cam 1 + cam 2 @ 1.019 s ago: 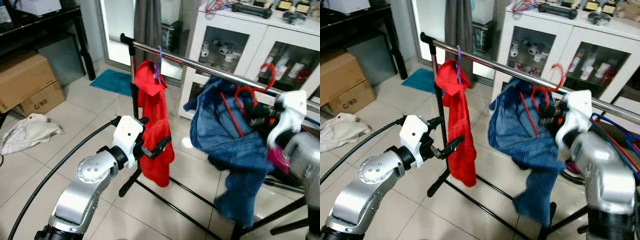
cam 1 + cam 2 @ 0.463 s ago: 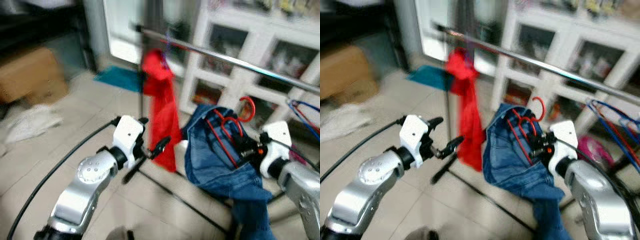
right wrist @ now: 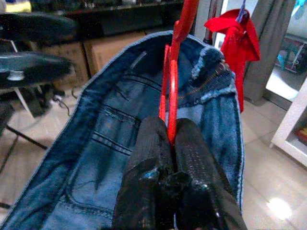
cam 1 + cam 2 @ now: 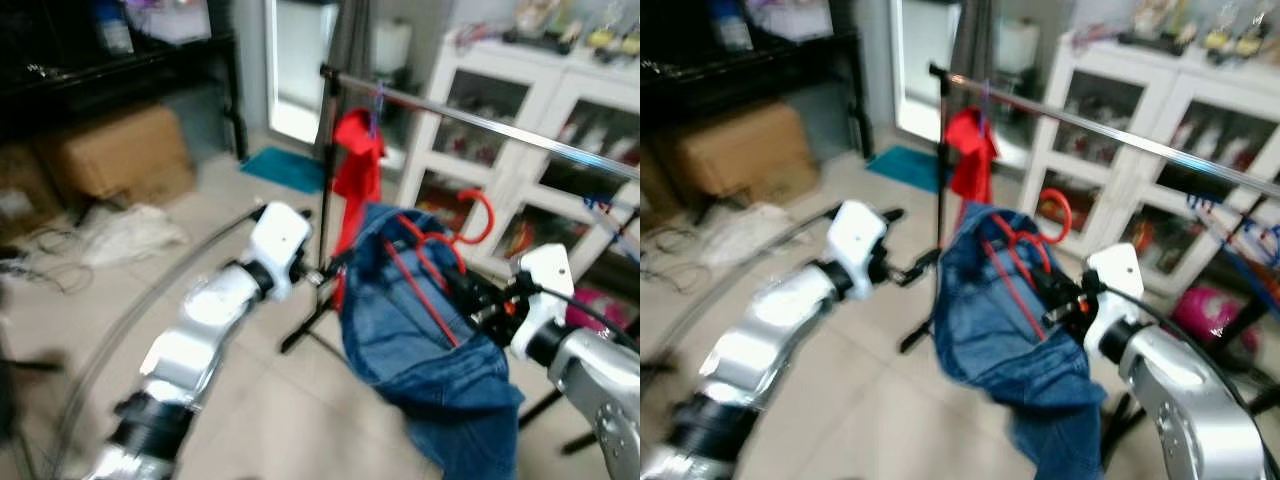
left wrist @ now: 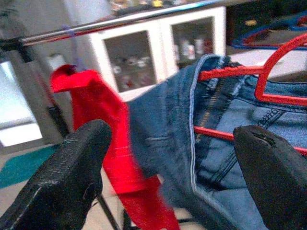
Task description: Hang hanger
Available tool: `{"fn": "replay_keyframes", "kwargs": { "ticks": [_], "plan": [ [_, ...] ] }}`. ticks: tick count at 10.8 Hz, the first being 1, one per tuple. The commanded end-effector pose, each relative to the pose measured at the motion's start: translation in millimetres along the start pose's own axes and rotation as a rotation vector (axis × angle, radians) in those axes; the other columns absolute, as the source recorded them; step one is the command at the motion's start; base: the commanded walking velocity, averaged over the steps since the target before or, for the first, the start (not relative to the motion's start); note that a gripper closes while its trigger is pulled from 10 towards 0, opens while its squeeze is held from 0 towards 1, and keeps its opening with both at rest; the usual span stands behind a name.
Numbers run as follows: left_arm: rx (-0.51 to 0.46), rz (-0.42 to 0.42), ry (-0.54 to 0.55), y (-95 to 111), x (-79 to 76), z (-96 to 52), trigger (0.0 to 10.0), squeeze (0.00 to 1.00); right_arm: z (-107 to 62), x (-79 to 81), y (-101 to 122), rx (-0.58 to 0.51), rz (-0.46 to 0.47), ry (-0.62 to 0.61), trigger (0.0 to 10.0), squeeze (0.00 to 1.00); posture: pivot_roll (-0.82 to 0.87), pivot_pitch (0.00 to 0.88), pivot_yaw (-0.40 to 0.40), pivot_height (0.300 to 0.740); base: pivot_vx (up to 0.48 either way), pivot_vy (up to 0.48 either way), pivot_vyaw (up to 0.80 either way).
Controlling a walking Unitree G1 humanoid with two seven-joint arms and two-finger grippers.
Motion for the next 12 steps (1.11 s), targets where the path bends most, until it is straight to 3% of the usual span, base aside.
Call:
{"fn": "replay_keyframes", "kwargs": {
  "ticks": [1,3,4,5,6,12],
  "plan": [
    [-0.021,0.032,-0.003,8,4.8,7.1,10.0,1.00,-1.3,5.2,12,-0.044,-0.025,0.034,0.0,0.00,-0.02,0.000,-0.028,0.740,0.000,0.000,0.00],
    [0.001,0.042,-0.020,-1,9.7,20.4,10.0,1.00,-1.5,18.9,18,-0.061,-0.016,0.135,0.0,0.00,-0.02,0.000,-0.031,0.740,0.000,0.000,0.00],
    [0.012,0.036,-0.024,-6,11.2,21.9,0.0,0.73,-1.3,21.3,18,-0.065,-0.009,0.156,0.0,0.00,-0.02,0.000,-0.034,0.740,0.000,0.000,0.00],
    [0.003,0.028,-0.025,-5,12.0,21.8,0.0,0.48,-1.0,20.3,19,-0.065,-0.009,0.153,0.0,0.00,-0.02,0.000,-0.035,0.740,0.000,0.000,0.00],
    [0.006,0.029,-0.008,-6,14.8,21.3,0.0,0.00,1.0,19.6,20,-0.068,-0.006,0.162,0.0,0.00,0.00,0.000,-0.044,0.740,0.000,0.000,0.00],
    [-0.028,0.018,-0.016,-4,17.3,21.0,0.0,0.00,7.6,23.5,20,-0.059,-0.001,0.211,0.0,0.00,0.01,0.000,-0.049,0.740,0.000,0.000,0.00]
  ]
}}
Point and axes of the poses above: a point about 5 cm out from each wrist's last joint towards the gripper, its own z axis pointing out of the wrist towards the gripper, its own y axis along the axis of the wrist's last joint, x = y × z, the point moved 2 cm from there along z, pointing out of the wrist towards the gripper, and after that the axes turned 3 degrees about z, right-handed, at the moved point
